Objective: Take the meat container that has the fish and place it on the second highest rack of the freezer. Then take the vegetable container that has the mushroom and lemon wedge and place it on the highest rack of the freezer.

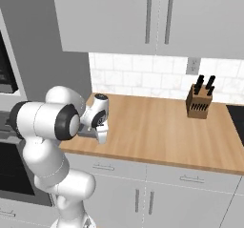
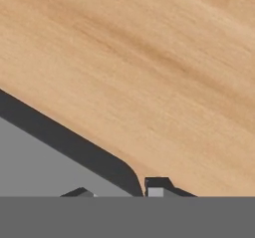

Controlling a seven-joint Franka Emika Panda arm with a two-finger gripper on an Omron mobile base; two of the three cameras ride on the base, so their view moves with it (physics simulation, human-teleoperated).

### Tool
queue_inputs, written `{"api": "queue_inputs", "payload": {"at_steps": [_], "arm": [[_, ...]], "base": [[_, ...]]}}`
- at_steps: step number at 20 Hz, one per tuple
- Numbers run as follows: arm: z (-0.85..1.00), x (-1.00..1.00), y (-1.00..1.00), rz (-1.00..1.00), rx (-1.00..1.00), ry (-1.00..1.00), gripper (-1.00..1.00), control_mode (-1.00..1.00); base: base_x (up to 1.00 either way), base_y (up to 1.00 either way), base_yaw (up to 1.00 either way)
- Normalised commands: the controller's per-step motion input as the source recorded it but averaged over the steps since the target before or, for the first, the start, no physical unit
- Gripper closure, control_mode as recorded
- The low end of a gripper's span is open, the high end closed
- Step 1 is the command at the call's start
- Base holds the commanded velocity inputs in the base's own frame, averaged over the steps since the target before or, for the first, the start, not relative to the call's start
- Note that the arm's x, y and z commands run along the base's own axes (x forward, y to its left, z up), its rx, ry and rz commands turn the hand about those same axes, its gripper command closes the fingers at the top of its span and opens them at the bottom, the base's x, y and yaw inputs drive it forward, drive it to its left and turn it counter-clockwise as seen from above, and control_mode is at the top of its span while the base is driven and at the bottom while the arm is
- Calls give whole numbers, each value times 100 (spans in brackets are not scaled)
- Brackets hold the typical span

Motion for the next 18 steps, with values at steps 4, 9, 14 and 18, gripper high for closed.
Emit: {"api": "queue_inputs", "payload": {"at_steps": [4, 9, 14, 18], "arm": [[7, -30, -1, 0, 0, -6, 100, -100], [42, -55, -9, -16, 0, -21, 100, -100], [83, -75, -17, -12, 0, -4, 100, -100], [100, -75, -12, -3, 0, 2, 100, -100]], "base": [[0, 0, 0], [0, 0, 0], [0, 0, 0], [0, 0, 0]]}}
